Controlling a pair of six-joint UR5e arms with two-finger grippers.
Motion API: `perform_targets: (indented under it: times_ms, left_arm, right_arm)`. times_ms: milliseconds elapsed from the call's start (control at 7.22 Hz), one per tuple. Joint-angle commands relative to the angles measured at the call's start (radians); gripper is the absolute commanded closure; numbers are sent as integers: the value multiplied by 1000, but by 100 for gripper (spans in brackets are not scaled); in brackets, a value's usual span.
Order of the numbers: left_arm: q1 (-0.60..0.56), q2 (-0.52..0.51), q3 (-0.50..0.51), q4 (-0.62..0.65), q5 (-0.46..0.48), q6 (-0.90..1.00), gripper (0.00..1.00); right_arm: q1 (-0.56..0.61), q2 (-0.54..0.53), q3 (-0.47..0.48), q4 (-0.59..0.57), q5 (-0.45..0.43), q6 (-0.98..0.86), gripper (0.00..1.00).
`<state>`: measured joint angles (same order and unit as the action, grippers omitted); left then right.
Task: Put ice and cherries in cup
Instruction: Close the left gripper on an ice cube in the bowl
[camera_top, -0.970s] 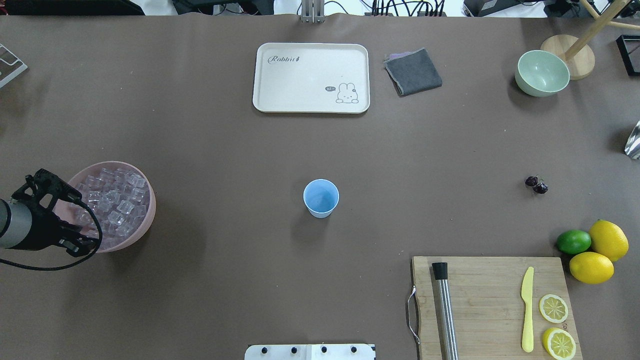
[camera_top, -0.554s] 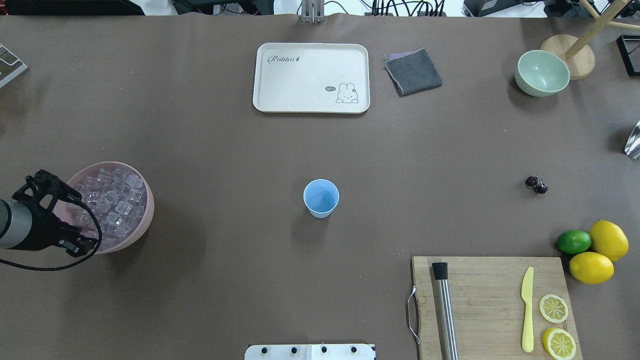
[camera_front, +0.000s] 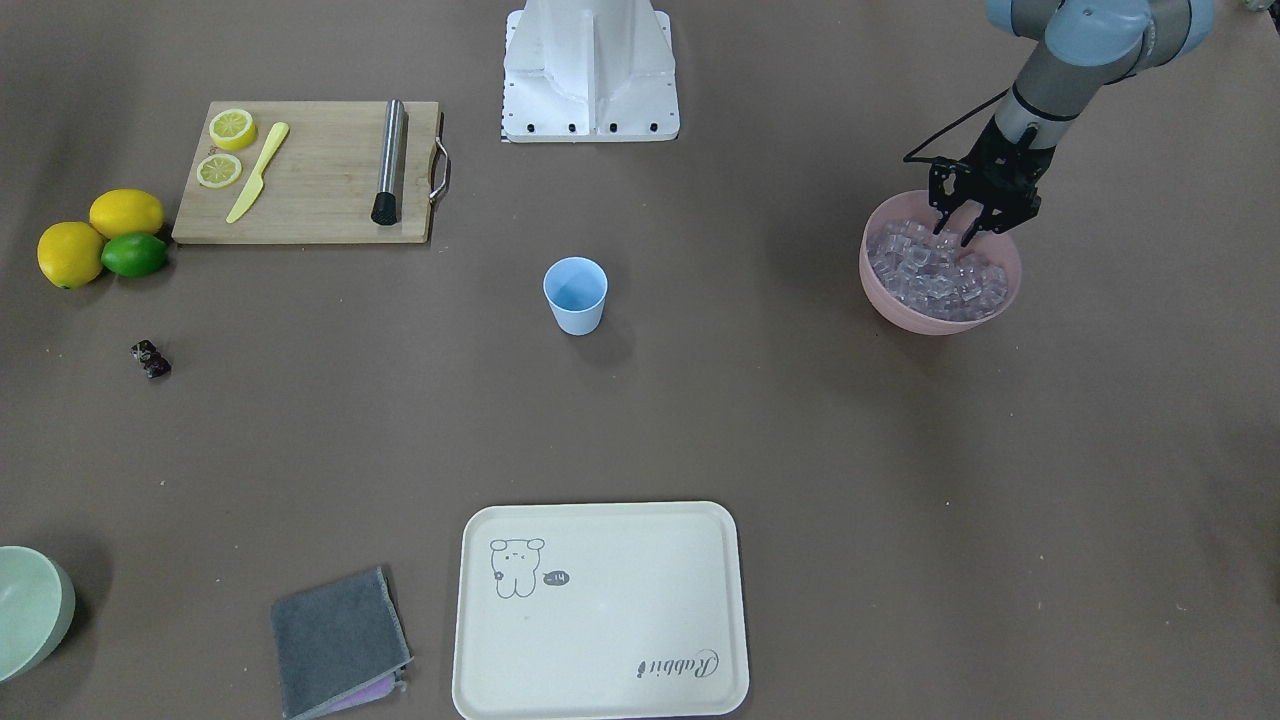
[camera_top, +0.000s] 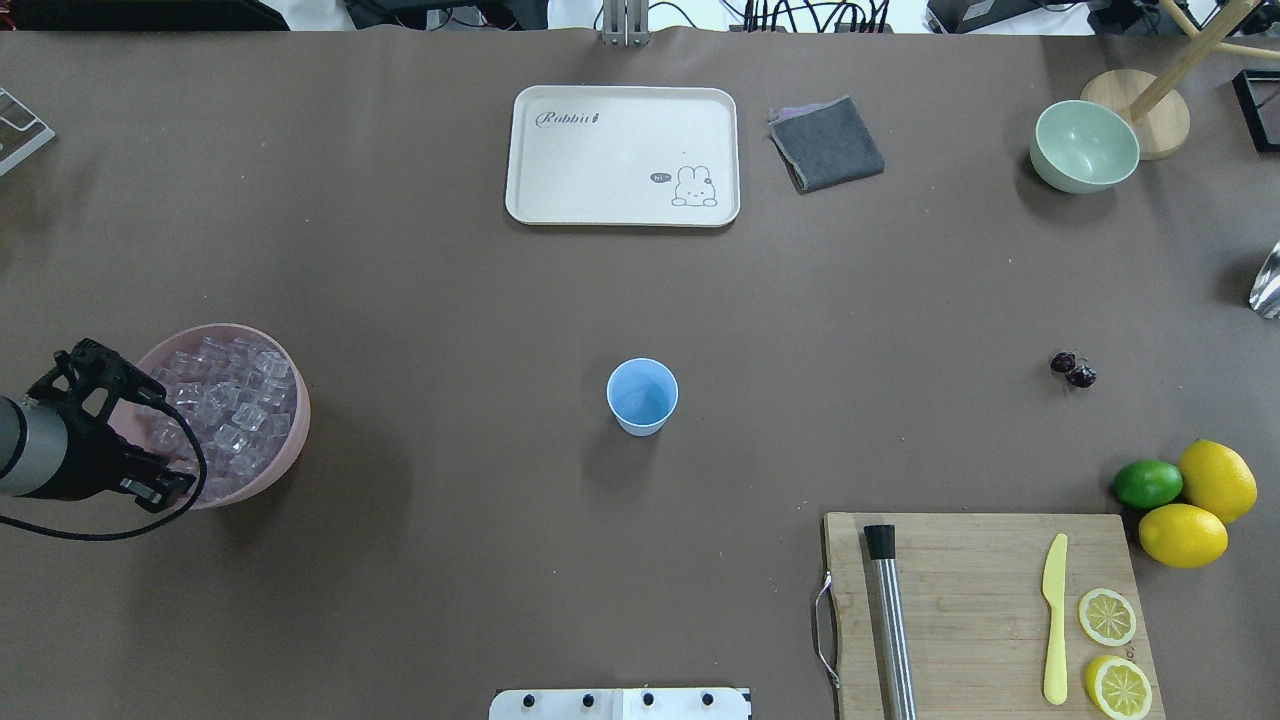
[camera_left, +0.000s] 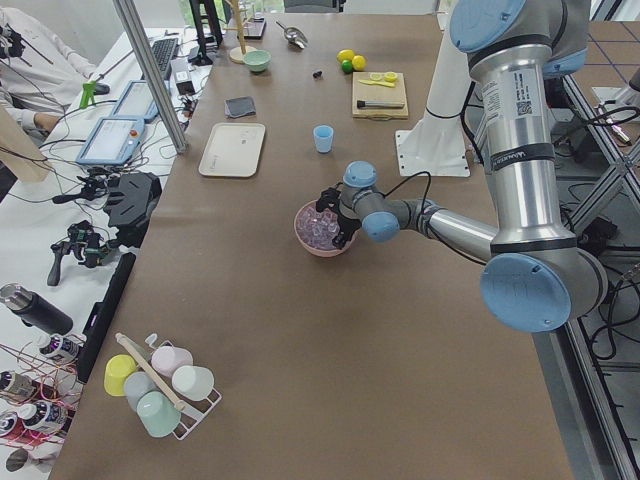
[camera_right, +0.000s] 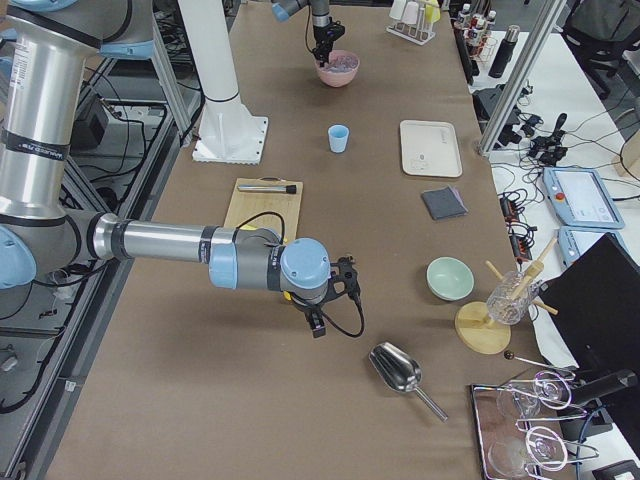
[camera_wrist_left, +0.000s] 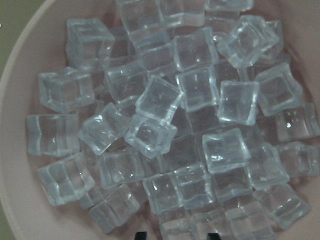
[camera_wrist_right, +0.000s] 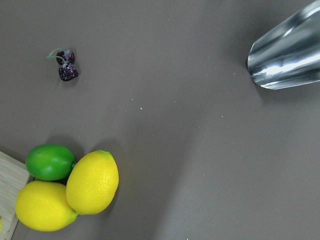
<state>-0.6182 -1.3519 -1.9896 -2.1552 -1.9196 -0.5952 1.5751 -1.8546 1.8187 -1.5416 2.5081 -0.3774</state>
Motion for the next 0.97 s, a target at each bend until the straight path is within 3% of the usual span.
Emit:
perform_targets:
  times_ms: [0,277,693,831]
  left_arm:
    - [0,-1,-3,0,-2,-2,100]
    - [-9,8,-26,0,-7,-3,100]
    - [-64,43,-151,3,-31,-41,100]
    - [-70,7,-153,5,-89,-240,100]
  right_arm:
    - [-1,-6,1,1,0,0,0]
    - [0,-8,1,0,1,0,0]
    - [0,-8,2,0,15,2,0]
    - [-1,-8,2,0,15,3,0]
